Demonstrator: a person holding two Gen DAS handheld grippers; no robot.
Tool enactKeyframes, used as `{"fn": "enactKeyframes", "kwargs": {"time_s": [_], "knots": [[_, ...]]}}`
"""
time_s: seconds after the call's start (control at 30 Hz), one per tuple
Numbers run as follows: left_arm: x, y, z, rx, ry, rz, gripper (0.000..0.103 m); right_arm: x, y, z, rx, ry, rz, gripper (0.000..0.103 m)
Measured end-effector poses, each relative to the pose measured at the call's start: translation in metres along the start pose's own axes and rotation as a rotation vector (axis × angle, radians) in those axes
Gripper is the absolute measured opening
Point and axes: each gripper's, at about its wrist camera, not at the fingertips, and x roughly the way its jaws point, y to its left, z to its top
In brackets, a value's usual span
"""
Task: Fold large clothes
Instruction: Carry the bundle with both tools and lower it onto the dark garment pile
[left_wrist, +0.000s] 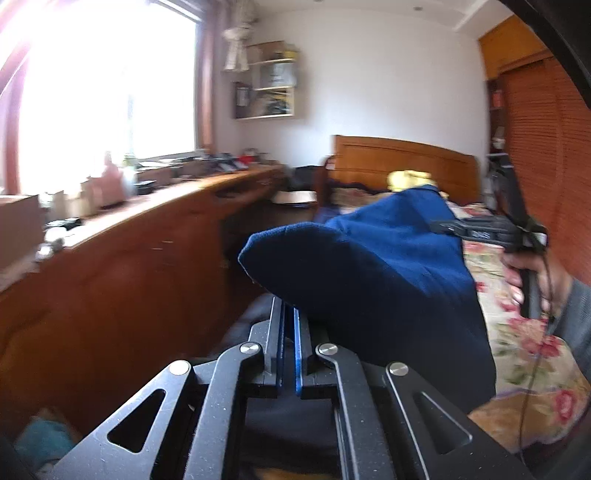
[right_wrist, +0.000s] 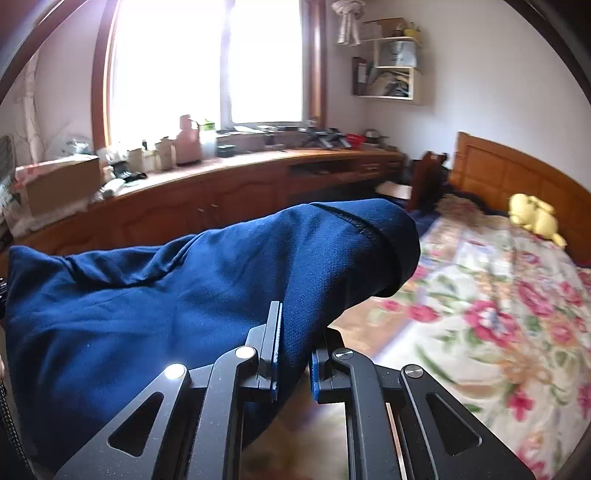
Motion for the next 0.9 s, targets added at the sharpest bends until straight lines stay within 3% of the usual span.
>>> {"fn": "enactKeyframes", "kwargs": {"time_s": [0.13, 0.23, 0.33, 0.43, 0.53, 0.6, 0.73, 0.9], "knots": [[0.024, 0.047, -0.018, -0.037, 0.101, 0.109, 0.004, 0.044, 0.026, -0.008, 0.050, 0.044, 0.054, 0.014], [0.044, 0.071, -0.052, -0.083, 0.205, 0.181, 0.005, 0.088, 0.042, -0.037, 0.065, 0.202, 0.063, 0.022], [0.031, 0.074, -0.064, -0.127, 0.195, 0.135, 0.006, 0.102, 0.054, -0.068, -0.016, 0.258, 0.029, 0.032], [0.008, 0.061, -0.059, -0.092, 0.139, 0.149, 0.012, 0.090, 0.054, -0.078, -0.043, 0.237, 0.029, 0.044], [-0.005, 0.047, -0.037, -0.075, 0.079, 0.135, 0.027, 0.083, 0.069, -0.069, -0.042, 0.214, 0.066, 0.046], [-0.006, 0.039, -0.023, -0.064, 0.055, 0.114, 0.032, 0.067, 0.084, -0.068, -0.048, 0.184, 0.081, 0.047], [0.020, 0.026, -0.007, -0.047, 0.094, 0.067, 0.036, 0.039, 0.088, -0.069, -0.048, 0.137, 0.119, 0.049], [0.062, 0.022, -0.020, -0.048, 0.210, 0.064, 0.036, 0.027, 0.094, -0.077, -0.084, 0.114, 0.169, 0.050]]}}
